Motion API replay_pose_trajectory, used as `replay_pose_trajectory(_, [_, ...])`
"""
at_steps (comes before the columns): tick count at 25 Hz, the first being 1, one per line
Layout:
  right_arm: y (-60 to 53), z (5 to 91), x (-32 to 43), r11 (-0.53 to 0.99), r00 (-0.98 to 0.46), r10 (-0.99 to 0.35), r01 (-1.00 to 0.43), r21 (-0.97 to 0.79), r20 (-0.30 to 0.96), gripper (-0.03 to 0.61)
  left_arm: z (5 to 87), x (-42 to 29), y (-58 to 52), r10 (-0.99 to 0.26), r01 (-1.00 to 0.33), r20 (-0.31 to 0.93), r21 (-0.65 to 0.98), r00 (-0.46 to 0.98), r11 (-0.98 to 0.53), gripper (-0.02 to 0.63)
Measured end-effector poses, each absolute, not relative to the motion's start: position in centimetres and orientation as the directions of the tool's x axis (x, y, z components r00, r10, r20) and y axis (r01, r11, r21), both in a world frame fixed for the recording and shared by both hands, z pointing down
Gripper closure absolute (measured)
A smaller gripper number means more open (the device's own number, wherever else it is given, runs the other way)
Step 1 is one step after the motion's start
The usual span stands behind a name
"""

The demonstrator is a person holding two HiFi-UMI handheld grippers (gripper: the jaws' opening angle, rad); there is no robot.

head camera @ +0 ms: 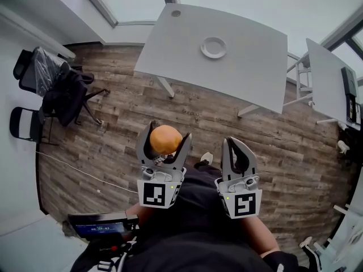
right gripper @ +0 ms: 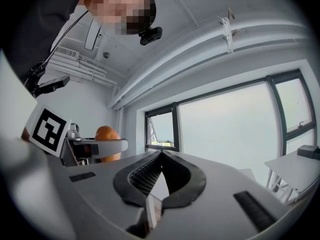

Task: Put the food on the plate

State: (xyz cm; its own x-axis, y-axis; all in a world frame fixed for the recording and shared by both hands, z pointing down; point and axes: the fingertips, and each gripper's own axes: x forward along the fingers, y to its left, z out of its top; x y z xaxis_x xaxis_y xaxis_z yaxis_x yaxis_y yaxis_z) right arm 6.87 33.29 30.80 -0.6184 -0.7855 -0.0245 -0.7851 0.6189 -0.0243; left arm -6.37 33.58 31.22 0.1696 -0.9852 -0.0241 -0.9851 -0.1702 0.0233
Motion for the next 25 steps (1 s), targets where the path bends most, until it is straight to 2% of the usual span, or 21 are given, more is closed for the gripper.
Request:
replay_pose_trajectory(8, [33.5, 31.3, 9.5, 0.641, -0.641, -0.767, -0.767, -0.017, -0.030, 0.581, 30.7, -4.5, 33.1, -0.990, -0.991, -0.051, 0.035, 0.130, -0.132, 0.261])
replay_pose_trajectory(13, [33.4, 31.7, 9.7, 0.654, -0.653, -0.756, -0.755, -0.043, -0.030, 0.581, 31.8, -4.4, 33.4, -0.994, -0.994, 0.001, 0.008, 0.108, -0.108, 0.261])
replay_pose_trajectory(17, [33.4, 31.5, 10.3, 0.645, -0.644, -0.764, -0.762, -0.053, -0.034, 0.581, 32.3, -3.9, 33.2, -0.991, -0.992, 0.049, 0.005, 0.124, -0.124, 0.261])
replay_pose_trajectory(25, [33.0, 32.2, 12.2, 0.604, -0.605, -0.796, -0.793, -0.075, -0.013, 0.581, 32.0, -2.0, 31.5, -0.981, -0.982, 0.050, -0.004, 0.188, -0.188, 0.261])
